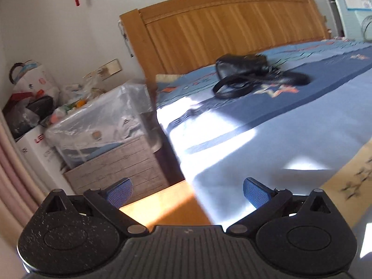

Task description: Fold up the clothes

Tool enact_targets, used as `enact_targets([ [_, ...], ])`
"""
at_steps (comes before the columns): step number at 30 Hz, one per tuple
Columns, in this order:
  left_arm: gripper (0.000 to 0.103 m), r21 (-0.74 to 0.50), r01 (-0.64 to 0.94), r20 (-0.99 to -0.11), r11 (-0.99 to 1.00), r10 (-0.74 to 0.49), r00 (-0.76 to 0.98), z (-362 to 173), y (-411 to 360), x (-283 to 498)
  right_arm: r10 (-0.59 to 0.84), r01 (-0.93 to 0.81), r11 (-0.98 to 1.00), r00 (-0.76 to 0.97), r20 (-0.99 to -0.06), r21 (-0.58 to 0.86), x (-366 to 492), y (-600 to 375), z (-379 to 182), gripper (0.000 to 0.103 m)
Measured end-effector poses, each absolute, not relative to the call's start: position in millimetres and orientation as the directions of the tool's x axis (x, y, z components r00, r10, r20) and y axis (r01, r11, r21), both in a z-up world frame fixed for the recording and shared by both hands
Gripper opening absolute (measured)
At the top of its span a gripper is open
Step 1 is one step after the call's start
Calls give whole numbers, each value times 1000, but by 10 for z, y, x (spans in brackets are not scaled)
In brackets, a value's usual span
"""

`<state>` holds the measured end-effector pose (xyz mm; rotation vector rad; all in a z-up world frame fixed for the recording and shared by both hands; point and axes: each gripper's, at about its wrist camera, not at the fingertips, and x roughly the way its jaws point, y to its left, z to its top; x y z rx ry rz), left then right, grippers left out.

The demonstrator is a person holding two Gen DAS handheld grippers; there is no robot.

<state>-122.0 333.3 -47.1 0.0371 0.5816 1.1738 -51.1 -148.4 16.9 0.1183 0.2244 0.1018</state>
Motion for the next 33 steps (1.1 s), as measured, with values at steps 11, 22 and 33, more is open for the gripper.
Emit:
enact_targets([
  [11,102,187,-618,-396,764,634,664,273,1550,-415,79,-58,994,970,-231,95,-483,-1653,111,76],
  [22,102,120,-414,-580,902,402,708,-124,621,-5,101,-126,990,940,-325,-56,-244,-1635,-24,92],
  [33,102,62,-501,-650,863,416,636,-138,1078,140,257,-266,964,928,-270,5,-139,-1451,176,98],
])
